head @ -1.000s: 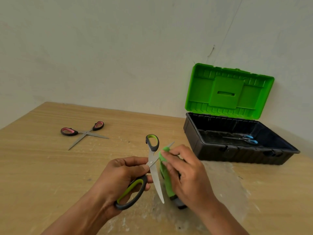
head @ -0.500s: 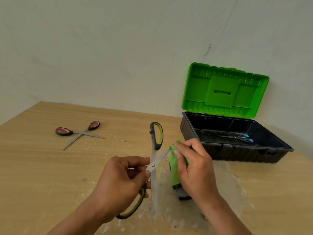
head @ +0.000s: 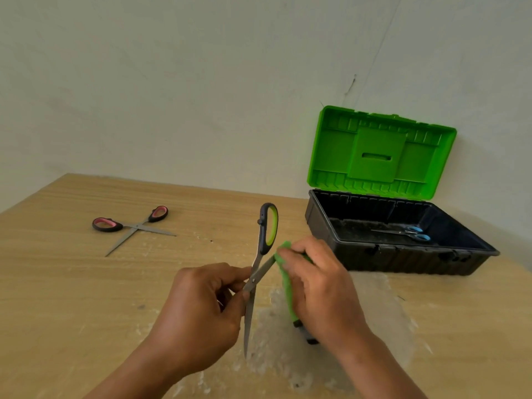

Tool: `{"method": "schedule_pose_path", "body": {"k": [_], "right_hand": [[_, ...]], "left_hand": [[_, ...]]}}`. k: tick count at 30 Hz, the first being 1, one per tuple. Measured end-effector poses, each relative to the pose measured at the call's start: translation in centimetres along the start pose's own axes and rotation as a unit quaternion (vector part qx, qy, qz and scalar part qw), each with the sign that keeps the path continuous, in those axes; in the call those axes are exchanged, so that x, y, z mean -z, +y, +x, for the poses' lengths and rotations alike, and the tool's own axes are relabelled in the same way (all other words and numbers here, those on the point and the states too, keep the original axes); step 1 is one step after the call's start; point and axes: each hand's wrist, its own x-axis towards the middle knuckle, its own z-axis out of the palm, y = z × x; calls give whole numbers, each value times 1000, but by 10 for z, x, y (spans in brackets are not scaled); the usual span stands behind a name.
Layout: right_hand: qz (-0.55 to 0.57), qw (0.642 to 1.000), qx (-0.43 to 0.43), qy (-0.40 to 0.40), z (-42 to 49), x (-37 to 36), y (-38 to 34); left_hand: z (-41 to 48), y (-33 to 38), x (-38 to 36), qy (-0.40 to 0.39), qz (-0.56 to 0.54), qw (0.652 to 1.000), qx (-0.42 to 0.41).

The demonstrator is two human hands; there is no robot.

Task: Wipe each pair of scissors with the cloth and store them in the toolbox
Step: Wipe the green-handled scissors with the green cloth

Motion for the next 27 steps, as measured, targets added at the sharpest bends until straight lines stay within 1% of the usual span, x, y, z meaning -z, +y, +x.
{"method": "schedule_pose_path", "body": {"k": [2, 5, 8, 9, 12, 13, 16, 17, 20, 21, 23, 25, 27], "right_hand": [[-8, 1000, -15, 0, 0, 1, 3], [12, 1000, 15, -17, -4, 1, -4], [23, 999, -40, 22, 0, -1, 4], [20, 998, -46, 22, 1, -1, 5], [21, 1000, 4, -6, -3, 1, -5], [25, 1000, 7, -6, -3, 1, -3], [13, 999, -49, 17, 0, -2, 7], [8, 998, -53, 14, 0, -2, 7], [13, 1000, -12, -19, -4, 0, -5], [18, 1000, -12, -18, -3, -1, -2], [13, 999, -50, 9, -1, -5, 9], [5, 996, -78, 32, -1, -4, 10], [6, 998, -50, 42, -4, 0, -2]], "left_hand": [[-2, 1, 0, -9, 8, 1000, -17], [-1, 0, 0, -2, 5, 1000, -22], [1, -2, -1, -9, 3, 1000, 0], [0, -2, -1, -14, 0, 1000, 1], [-2, 0, 2, -16, -8, 1000, 0], [-1, 0, 2, -13, -5, 1000, 1], [-1, -1, 1, -24, 16, 1000, -9], [-2, 0, 1, -27, 21, 999, -16], [-2, 0, 3, -27, 20, 999, -19], [-1, -1, 3, -24, 19, 999, -14], [0, -2, 2, -32, 6, 999, 10], [0, 0, 2, -42, -36, 997, 47], [1, 6, 4, -43, -103, 990, 85]]}}
